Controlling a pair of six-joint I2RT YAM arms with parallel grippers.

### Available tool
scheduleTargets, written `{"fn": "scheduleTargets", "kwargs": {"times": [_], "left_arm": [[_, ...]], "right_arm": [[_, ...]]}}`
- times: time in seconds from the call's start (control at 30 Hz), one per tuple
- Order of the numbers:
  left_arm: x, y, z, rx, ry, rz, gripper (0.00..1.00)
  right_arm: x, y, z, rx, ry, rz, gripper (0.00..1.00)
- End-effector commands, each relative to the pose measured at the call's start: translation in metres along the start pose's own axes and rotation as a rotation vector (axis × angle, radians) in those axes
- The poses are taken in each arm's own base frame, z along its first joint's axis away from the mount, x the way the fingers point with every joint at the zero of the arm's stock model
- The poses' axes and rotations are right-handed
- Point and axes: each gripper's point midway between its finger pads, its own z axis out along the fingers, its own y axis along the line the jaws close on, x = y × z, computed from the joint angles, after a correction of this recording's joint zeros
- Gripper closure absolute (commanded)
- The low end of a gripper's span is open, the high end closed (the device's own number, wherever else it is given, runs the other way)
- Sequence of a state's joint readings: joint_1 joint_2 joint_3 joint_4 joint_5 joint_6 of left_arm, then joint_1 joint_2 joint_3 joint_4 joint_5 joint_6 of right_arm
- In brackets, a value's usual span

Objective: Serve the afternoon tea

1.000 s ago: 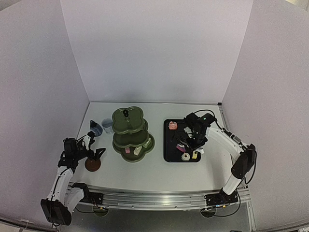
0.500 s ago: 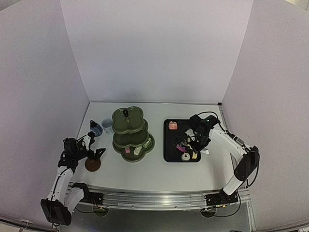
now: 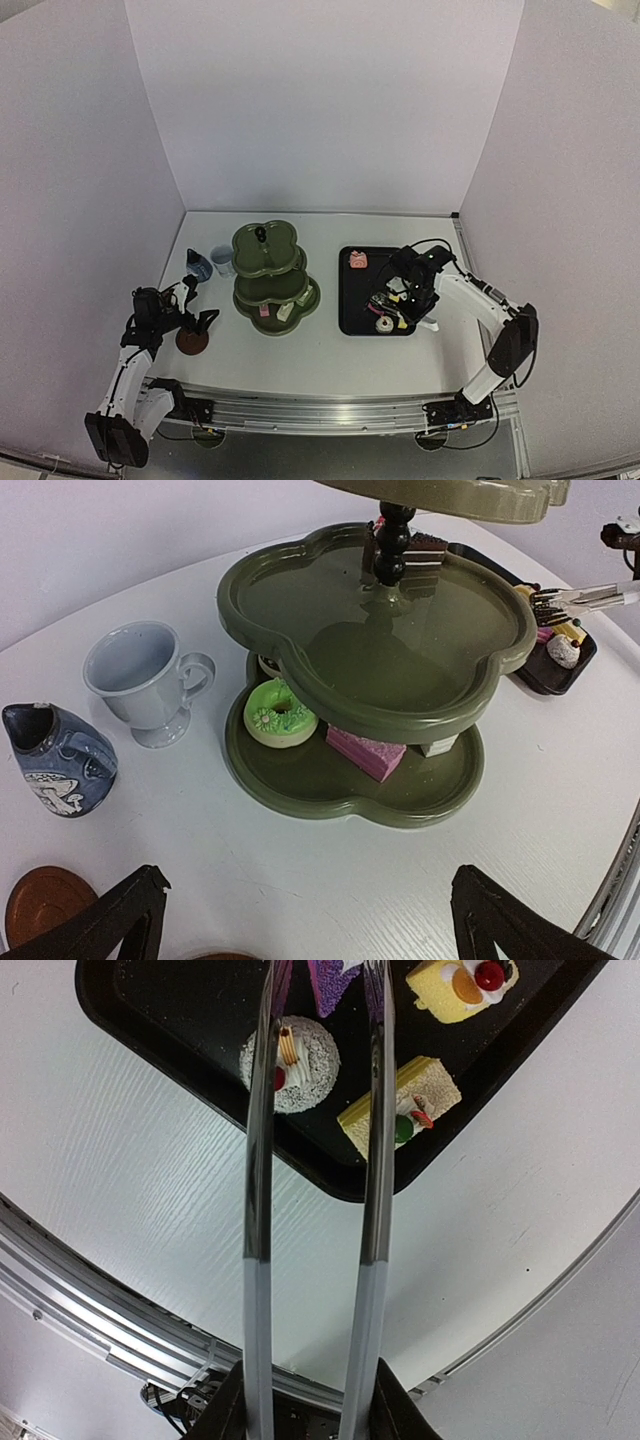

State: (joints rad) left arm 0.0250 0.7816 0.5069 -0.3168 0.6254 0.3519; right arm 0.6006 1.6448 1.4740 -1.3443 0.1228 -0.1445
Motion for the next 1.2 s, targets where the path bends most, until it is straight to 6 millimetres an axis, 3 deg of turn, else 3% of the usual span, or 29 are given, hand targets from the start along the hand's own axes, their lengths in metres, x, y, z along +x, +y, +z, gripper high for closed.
{"fn": "scheduleTargets", "kwargs": {"times": [0.0, 0.2, 0.47, 1.07, 1.17], "left_arm": [[-0.002, 0.0, 0.0, 0.001, -0.005, 0.018, 0.0], [-0.002, -0.001, 0.0, 0.002, -0.005, 0.02, 0.01], [-0.001, -0.001, 0.0, 0.003, -0.002, 0.021, 0.01], [0.003, -0.001, 0.001, 0.002, 0.0, 0.013, 0.0], [0.003, -0.001, 0.001, 0.0, -0.001, 0.015, 0.01]], "right_arm": [[0.037, 0.002, -0.022, -0.014, 0.101, -0.008, 0.67], [0.038, -0.004, -0.031, 0.016, 0.075, 0.007, 0.67], [0.055, -0.002, -0.021, 0.013, 0.132, 0.002, 0.67], [0.036, 0.002, 0.003, -0.021, 0.175, -0.004, 0.68], [0.031, 0.0, 0.005, -0.013, 0.177, -0.007, 0.75]]}}
